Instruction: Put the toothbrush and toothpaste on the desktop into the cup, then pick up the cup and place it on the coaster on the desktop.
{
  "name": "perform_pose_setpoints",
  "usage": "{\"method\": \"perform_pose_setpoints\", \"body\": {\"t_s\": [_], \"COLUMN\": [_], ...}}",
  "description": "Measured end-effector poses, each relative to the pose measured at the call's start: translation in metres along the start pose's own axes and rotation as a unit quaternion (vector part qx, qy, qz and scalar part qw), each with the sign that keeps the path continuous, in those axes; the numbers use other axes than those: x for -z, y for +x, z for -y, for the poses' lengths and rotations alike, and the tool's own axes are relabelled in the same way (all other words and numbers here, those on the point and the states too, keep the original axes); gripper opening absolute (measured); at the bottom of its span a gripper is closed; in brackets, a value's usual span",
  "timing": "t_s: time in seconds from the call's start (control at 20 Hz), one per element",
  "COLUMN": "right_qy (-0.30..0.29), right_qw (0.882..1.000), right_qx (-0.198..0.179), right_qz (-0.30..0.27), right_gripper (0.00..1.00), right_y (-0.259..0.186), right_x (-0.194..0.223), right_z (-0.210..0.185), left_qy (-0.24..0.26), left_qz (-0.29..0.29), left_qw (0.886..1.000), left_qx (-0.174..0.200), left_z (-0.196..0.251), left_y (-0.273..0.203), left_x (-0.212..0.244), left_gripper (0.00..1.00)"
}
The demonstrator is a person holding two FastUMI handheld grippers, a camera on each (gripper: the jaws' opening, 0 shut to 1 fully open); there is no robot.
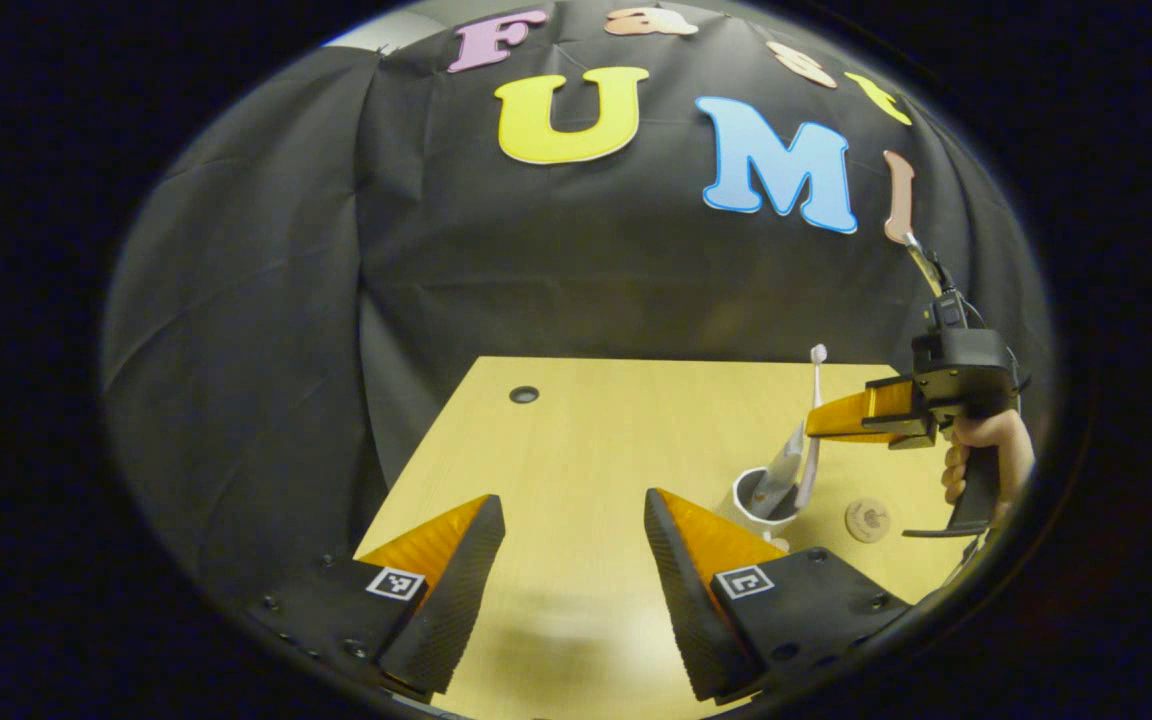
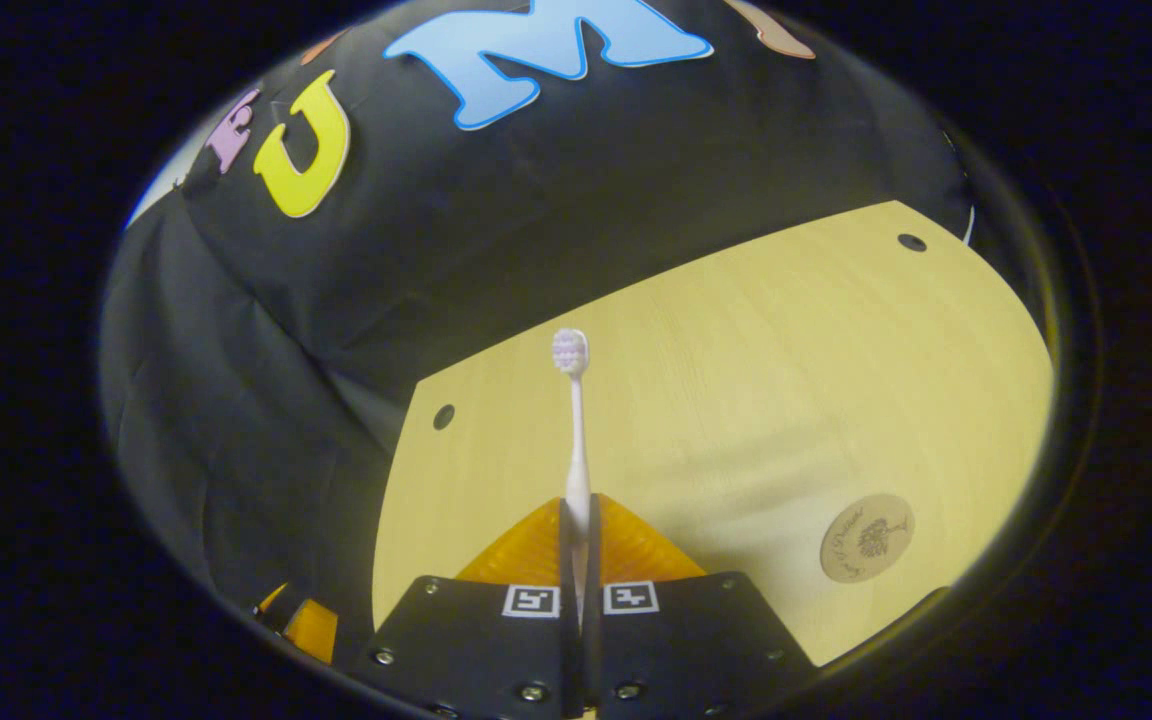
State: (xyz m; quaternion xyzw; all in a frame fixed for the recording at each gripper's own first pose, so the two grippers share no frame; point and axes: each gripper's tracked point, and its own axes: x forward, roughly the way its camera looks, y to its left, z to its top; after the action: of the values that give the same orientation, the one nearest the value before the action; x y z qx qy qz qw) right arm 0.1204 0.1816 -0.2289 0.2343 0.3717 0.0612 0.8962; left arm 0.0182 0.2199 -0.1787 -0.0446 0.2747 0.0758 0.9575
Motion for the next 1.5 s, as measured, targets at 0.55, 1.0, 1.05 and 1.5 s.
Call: {"method": "perform_pose_setpoints", "body": {"t_s": [0.55,1.0,1.05,1.5], "right_qy": [-0.11,-0.135,-0.14,-0.1], "right_qw": [0.989,0.987,0.987,0.991], "right_qx": [0.002,-0.012,-0.008,0.03], "right_qz": [0.098,0.081,0.082,0.087], "right_gripper": [0.03,0.48,0.51,0.51], "right_y": [0.011,-0.007,-0.012,-0.052], "right_x": [0.036,0.074,0.074,0.054], "right_z": [0.001,0.002,0.006,0.064], "left_qy": [0.006,0.032,0.032,0.056], "left_qz": [-0.019,-0.041,-0.047,-0.088], "left_qw": [1.0,0.997,0.996,0.985], "left_qx": [0.017,0.057,0.064,0.136], "left_z": [0.008,0.047,0.053,0.125], "left_y": [0.0,0.005,0.006,0.022], "left_x": [0.006,0.021,0.023,0.029], "left_gripper": [0.86,0.87,0.88,0.87]}}
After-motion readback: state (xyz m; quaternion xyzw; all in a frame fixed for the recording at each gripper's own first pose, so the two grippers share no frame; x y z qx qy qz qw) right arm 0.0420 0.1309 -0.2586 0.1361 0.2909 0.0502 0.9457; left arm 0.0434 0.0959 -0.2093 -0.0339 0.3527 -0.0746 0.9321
